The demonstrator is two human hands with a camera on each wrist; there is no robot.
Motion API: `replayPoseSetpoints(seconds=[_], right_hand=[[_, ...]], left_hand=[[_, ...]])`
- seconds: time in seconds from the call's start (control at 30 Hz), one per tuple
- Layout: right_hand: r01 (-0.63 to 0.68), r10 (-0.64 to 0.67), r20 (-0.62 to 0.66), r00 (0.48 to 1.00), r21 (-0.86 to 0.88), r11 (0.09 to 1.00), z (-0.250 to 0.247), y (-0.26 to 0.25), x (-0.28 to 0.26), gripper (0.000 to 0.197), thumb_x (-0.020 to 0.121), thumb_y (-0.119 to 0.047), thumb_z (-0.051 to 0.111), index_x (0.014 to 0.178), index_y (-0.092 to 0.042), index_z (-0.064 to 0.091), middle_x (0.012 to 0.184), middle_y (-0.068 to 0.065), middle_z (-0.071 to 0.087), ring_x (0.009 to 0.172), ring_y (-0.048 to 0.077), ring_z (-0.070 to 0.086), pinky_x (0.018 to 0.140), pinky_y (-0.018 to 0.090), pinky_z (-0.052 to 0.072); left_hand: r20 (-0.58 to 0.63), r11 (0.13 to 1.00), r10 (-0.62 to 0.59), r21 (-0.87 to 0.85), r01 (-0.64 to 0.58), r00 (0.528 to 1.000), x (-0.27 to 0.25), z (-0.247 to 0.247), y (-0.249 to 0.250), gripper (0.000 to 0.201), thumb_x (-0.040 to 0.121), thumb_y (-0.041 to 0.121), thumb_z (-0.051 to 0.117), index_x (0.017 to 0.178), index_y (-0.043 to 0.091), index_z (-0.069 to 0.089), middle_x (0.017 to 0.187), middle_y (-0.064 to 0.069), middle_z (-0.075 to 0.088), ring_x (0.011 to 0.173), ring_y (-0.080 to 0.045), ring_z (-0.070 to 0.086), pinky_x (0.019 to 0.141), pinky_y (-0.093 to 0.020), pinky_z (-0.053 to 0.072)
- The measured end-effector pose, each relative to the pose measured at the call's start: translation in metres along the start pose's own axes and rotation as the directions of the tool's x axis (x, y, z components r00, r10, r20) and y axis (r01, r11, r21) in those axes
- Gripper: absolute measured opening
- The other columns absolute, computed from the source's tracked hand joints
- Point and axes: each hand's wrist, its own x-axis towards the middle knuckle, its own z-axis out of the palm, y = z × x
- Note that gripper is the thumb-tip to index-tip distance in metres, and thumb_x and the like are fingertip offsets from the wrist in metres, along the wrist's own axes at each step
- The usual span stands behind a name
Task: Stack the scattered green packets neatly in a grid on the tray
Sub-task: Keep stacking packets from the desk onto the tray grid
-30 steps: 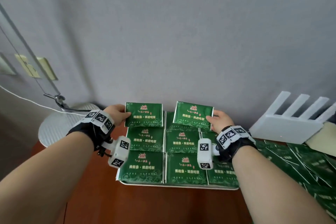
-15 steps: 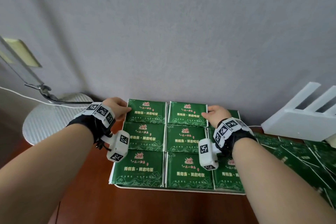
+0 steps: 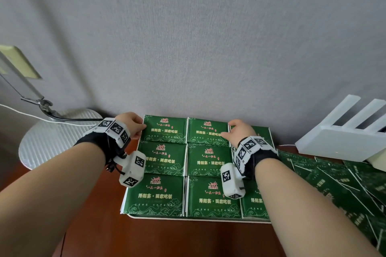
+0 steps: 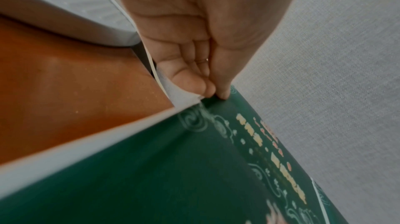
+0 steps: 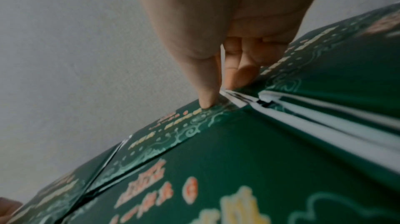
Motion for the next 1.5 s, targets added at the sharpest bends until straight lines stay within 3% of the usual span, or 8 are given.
replayPoseSetpoints(seconds=[0.33,0.43,0.53,0.63,0.83,1.03,1.27,1.5], right_hand=[[0.037,-0.037,-0.036,0.999,-0.006,0.999,0.002,0.002,0.002,0.042,0.089,-0.018,0.058,0.129,-0.014,0.049,0.131,0.011,0.045,0.111,0.025,0.055,0.095,0.029,0.041],[0.052,-0.052,-0.053,0.997,-0.002,0.999,-0.006,0.003,-0.006,0.040,0.089,-0.022,0.057,0.128,-0.015,0.050,0.131,0.009,0.044,0.110,0.024,0.055,0.095,0.029,0.040],[0.067,-0.070,-0.065,0.995,-0.038,0.997,-0.024,0.001,-0.023,0.043,0.090,-0.025,0.056,0.131,-0.016,0.046,0.135,0.009,0.038,0.111,0.025,0.053,0.096,0.028,0.039],[0.075,-0.086,-0.084,0.993,-0.120,0.990,-0.052,0.002,-0.054,0.054,0.088,-0.032,0.057,0.138,-0.019,0.038,0.142,0.009,0.032,0.126,0.028,0.041,0.106,0.033,0.031],[0.092,-0.128,-0.148,0.981,-0.228,0.969,-0.109,0.034,-0.149,0.067,0.088,-0.041,0.055,0.145,-0.025,0.023,0.155,0.005,0.011,0.142,0.027,0.010,0.115,0.038,0.013],[-0.002,-0.063,-0.193,0.979,-0.322,0.947,-0.130,0.113,-0.244,0.072,0.088,-0.046,0.053,0.147,-0.031,0.015,0.157,-0.002,0.002,0.144,0.022,-0.003,0.115,0.044,0.010],[-0.157,0.162,-0.014,0.987,-0.332,0.930,-0.101,0.231,-0.314,0.072,0.089,-0.042,0.054,0.148,-0.028,0.014,0.157,0.001,0.002,0.144,0.024,-0.003,0.117,0.046,0.010],[-0.144,0.202,0.143,0.969,-0.337,0.930,-0.069,0.319,-0.317,0.071,0.088,-0.042,0.054,0.147,-0.028,0.017,0.156,0.001,0.005,0.144,0.026,0.004,0.114,0.047,0.016]], left_hand=[[-0.006,0.999,-0.027,0.033,0.027,1.000,0.005,0.000,-0.001,0.014,0.089,0.006,0.058,0.077,0.010,0.051,0.066,-0.008,0.054,0.056,-0.016,0.051,0.039,-0.016,0.048],[-0.033,0.994,-0.014,0.111,0.018,0.999,-0.003,-0.007,0.002,0.007,0.087,0.013,0.061,0.092,0.008,0.057,0.081,-0.009,0.061,0.069,-0.022,0.060,0.063,-0.028,0.055],[-0.045,0.974,0.023,0.226,-0.012,0.999,-0.021,-0.017,0.008,0.039,0.085,0.023,0.063,0.121,0.009,0.054,0.118,-0.011,0.060,0.100,-0.027,0.060,0.089,-0.033,0.049],[-0.031,0.943,0.097,0.323,-0.082,0.995,-0.057,-0.027,0.017,0.055,0.089,0.025,0.059,0.138,0.011,0.040,0.138,-0.012,0.046,0.121,-0.028,0.049,0.096,-0.031,0.039],[0.047,0.803,0.280,0.536,-0.261,0.959,-0.142,-0.027,0.025,0.065,0.087,0.042,0.057,0.143,0.022,0.031,0.146,-0.007,0.035,0.131,-0.026,0.038,0.108,-0.041,0.033],[0.239,0.668,0.411,0.577,-0.469,0.880,-0.219,0.032,0.015,0.069,0.086,0.046,0.056,0.145,0.028,0.025,0.152,-0.002,0.024,0.135,-0.025,0.032,0.109,-0.044,0.032],[0.568,0.397,0.400,0.600,-0.695,0.719,-0.284,0.150,-0.004,0.050,0.092,0.041,0.050,0.139,0.026,0.039,0.147,0.004,0.035,0.132,-0.019,0.038,0.107,-0.034,0.033],[0.637,0.417,0.250,0.610,-0.674,0.730,-0.324,0.250,-0.028,0.041,0.091,0.042,0.049,0.132,0.035,0.046,0.147,0.006,0.033,0.135,-0.019,0.031,0.113,-0.038,0.026]])
